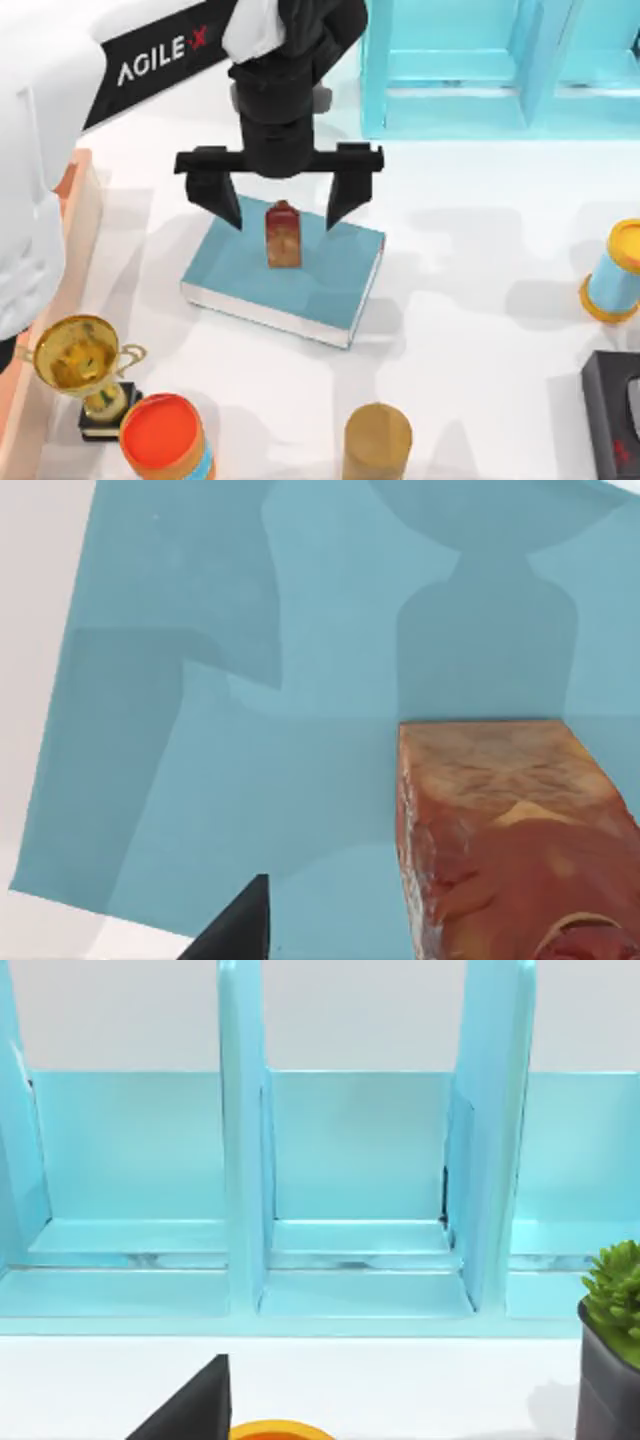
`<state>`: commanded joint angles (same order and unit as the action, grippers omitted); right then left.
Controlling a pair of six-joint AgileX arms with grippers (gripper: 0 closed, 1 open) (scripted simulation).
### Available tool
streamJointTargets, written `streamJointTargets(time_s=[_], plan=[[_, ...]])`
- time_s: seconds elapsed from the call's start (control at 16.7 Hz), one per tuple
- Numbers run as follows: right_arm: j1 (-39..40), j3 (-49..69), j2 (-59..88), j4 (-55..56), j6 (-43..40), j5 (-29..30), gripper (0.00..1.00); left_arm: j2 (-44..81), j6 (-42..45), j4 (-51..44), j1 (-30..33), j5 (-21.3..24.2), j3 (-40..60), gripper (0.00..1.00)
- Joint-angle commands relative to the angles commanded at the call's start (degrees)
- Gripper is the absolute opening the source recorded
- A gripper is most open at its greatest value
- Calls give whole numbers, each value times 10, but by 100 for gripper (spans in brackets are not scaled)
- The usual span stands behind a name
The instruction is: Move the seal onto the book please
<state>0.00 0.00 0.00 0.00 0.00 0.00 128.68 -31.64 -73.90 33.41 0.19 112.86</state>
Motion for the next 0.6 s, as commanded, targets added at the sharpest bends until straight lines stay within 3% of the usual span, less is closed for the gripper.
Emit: streamJointTargets(time_s=[0.6], plan=[[0,0,0,0,0,0,100,2,0,-32,0,0,33,100]])
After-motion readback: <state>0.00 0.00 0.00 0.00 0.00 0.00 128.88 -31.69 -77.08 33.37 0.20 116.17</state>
